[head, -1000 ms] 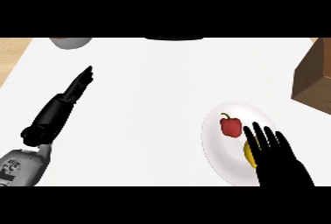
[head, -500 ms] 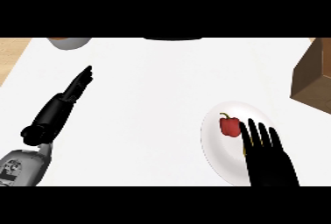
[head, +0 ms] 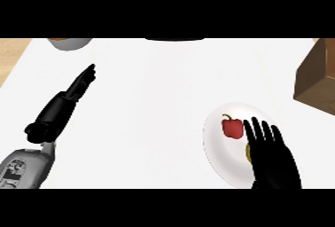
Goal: Pick the lemon from the plate and place it in the cardboard box
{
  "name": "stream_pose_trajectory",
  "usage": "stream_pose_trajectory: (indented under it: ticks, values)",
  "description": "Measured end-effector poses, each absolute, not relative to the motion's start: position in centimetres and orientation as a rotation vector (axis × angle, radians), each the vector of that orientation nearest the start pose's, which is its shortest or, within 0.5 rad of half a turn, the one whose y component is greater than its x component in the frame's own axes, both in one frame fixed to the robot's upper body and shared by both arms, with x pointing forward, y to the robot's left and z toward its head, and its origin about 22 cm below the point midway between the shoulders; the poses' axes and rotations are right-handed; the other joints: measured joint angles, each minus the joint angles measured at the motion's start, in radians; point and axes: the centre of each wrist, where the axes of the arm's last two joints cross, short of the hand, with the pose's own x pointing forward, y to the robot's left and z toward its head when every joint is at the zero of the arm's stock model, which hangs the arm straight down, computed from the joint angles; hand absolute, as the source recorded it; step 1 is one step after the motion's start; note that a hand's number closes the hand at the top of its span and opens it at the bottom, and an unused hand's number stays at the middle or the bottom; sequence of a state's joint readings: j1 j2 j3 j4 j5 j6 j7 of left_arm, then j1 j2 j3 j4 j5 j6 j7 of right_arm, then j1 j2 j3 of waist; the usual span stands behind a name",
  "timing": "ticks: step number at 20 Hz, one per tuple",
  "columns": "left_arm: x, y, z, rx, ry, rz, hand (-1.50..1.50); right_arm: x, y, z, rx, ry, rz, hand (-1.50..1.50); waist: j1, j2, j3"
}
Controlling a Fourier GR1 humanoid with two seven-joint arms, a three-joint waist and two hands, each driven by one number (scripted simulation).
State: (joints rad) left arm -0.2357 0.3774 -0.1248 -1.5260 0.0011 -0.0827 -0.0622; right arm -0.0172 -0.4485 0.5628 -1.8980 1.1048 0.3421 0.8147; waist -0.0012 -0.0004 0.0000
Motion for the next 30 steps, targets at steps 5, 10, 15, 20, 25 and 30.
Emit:
stream_pose_trajectory:
  ticks: [5, 10, 15, 20, 25, 30]
  values:
    - [29.2, 26.7, 6.9, 0.100, -1.745, -0.527, 0.00, 20.1, -18.8, 5.2, -1.206, -0.821, 1.282, -1.50, 0.000, 0.000, 0.000]
    - [28.7, 26.6, 7.0, 0.097, -1.747, -0.527, 0.00, 20.3, -20.1, 4.0, -1.212, -0.804, 1.260, -1.50, 0.000, 0.000, 0.000]
    - [29.0, 27.1, 6.7, 0.096, -1.743, -0.523, 0.00, 20.8, -20.7, 3.0, -1.174, -0.814, 1.280, 1.50, 0.000, -0.001, -0.001]
    - [28.9, 26.5, 6.8, 0.101, -1.751, -0.528, 0.00, 21.3, -20.9, 2.8, -1.184, -0.911, 1.350, 1.50, 0.002, -0.003, -0.005]
    - [29.3, 26.7, 6.8, 0.104, -1.747, -0.532, 0.00, 21.9, -20.6, 2.3, -1.244, -1.004, 1.383, 1.50, 0.001, -0.005, -0.008]
    - [29.3, 26.6, 7.0, 0.105, -1.745, -0.532, 0.00, 21.5, -21.1, 2.6, -1.217, -1.139, 1.455, 1.50, 0.001, -0.004, -0.007]
